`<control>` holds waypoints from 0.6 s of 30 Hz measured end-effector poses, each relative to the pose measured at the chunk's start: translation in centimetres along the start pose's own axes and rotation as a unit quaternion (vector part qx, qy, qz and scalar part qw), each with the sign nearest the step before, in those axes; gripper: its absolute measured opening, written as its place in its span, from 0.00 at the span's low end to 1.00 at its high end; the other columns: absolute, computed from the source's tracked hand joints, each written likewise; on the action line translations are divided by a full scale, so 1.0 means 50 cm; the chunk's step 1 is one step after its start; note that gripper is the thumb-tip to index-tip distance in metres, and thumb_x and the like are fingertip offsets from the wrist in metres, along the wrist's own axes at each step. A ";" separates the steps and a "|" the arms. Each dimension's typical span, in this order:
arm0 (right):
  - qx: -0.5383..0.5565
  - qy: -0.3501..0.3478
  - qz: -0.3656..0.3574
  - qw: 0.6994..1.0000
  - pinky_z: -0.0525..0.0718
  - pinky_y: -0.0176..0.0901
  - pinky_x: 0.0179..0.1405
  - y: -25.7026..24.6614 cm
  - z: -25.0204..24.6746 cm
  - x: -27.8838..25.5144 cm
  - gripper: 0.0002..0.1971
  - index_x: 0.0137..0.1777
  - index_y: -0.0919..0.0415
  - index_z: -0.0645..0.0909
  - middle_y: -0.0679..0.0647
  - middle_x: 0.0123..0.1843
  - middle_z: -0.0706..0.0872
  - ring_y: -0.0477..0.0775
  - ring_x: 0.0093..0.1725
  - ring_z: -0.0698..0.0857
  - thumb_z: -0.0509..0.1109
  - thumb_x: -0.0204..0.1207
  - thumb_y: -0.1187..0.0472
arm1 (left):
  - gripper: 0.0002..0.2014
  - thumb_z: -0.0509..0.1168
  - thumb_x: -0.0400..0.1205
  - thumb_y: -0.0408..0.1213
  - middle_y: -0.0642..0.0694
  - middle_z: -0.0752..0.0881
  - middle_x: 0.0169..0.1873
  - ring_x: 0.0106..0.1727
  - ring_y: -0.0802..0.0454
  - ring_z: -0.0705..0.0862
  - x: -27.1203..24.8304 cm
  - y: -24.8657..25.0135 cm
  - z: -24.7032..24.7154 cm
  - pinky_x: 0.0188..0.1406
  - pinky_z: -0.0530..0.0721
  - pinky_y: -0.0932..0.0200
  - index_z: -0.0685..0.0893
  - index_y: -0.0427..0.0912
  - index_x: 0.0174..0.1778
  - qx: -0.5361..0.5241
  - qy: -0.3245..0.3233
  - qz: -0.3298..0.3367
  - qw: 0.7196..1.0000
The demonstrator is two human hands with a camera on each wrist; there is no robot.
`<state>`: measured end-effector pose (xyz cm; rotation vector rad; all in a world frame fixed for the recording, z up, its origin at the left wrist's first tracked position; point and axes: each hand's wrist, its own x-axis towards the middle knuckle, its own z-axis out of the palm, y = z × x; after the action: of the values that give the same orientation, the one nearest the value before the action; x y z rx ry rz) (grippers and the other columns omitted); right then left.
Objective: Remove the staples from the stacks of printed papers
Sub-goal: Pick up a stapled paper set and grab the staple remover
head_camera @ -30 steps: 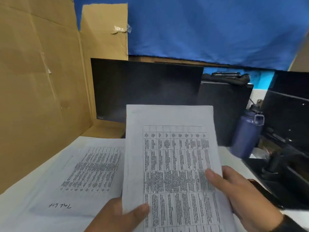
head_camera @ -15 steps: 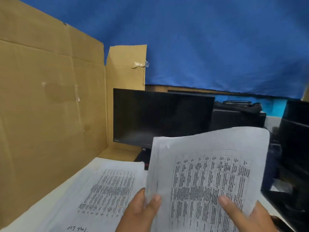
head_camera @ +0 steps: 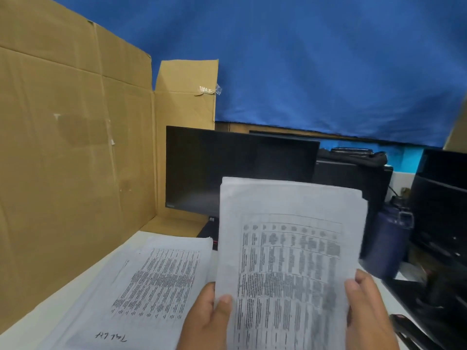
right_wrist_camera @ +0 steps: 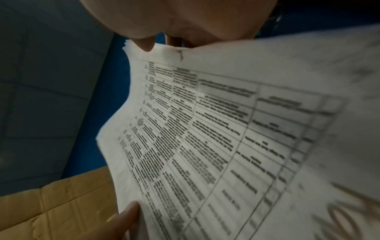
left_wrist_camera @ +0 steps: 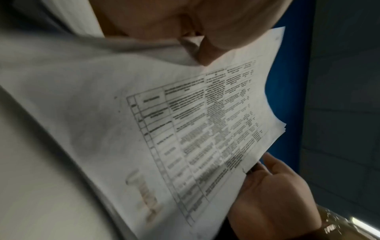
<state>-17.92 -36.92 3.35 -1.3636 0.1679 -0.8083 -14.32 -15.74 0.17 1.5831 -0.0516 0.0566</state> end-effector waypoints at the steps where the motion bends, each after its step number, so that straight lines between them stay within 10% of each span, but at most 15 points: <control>1: -0.008 0.014 -0.022 1.000 0.79 0.39 0.36 -0.003 -0.002 0.001 0.10 0.51 0.49 0.86 0.48 0.35 0.91 0.49 0.36 0.86 0.64 0.87 0.61 | 0.09 0.68 0.87 0.39 0.64 0.94 0.46 0.53 0.64 0.91 0.001 -0.005 -0.001 0.57 0.83 0.62 0.88 0.61 0.55 0.014 0.010 0.015 1.000; 4: -0.069 0.020 -0.043 0.996 0.87 0.51 0.43 -0.004 -0.002 0.009 0.08 0.48 0.43 0.85 0.44 0.39 0.93 0.54 0.41 0.91 0.74 0.80 0.60 | 0.07 0.72 0.83 0.43 0.66 0.93 0.43 0.45 0.70 0.90 -0.005 -0.002 -0.002 0.47 0.82 0.71 0.88 0.59 0.55 0.038 0.006 0.024 0.999; 8: -0.078 0.042 -0.059 0.994 0.91 0.55 0.42 0.004 -0.001 0.008 0.13 0.48 0.40 0.87 0.44 0.40 0.94 0.58 0.43 0.92 0.76 0.78 0.64 | 0.24 0.72 0.70 0.54 0.59 0.95 0.50 0.54 0.61 0.92 -0.006 0.008 0.003 0.62 0.85 0.54 0.84 0.56 0.63 -0.031 -0.006 0.032 0.999; 12: -0.046 0.010 -0.034 0.998 0.90 0.52 0.47 -0.003 -0.011 0.014 0.09 0.54 0.47 0.87 0.47 0.44 0.95 0.51 0.46 0.93 0.72 0.81 0.64 | 0.12 0.65 0.80 0.49 0.50 0.95 0.51 0.56 0.49 0.92 0.007 0.018 -0.002 0.62 0.86 0.43 0.89 0.62 0.57 -0.062 0.041 0.083 0.994; 18: -0.070 -0.037 0.012 0.997 0.80 0.47 0.51 0.011 0.012 -0.001 0.07 0.53 0.55 0.85 0.47 0.46 0.91 0.58 0.53 0.88 0.75 0.79 0.55 | 0.17 0.70 0.85 0.28 0.65 0.91 0.34 0.35 0.78 0.87 -0.012 -0.010 0.006 0.35 0.76 0.84 0.83 0.60 0.53 -0.041 -0.005 0.053 0.998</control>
<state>-17.40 -36.43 2.98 -1.5198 0.1847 -0.7358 -14.88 -16.04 -0.36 1.4986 -0.1443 0.1286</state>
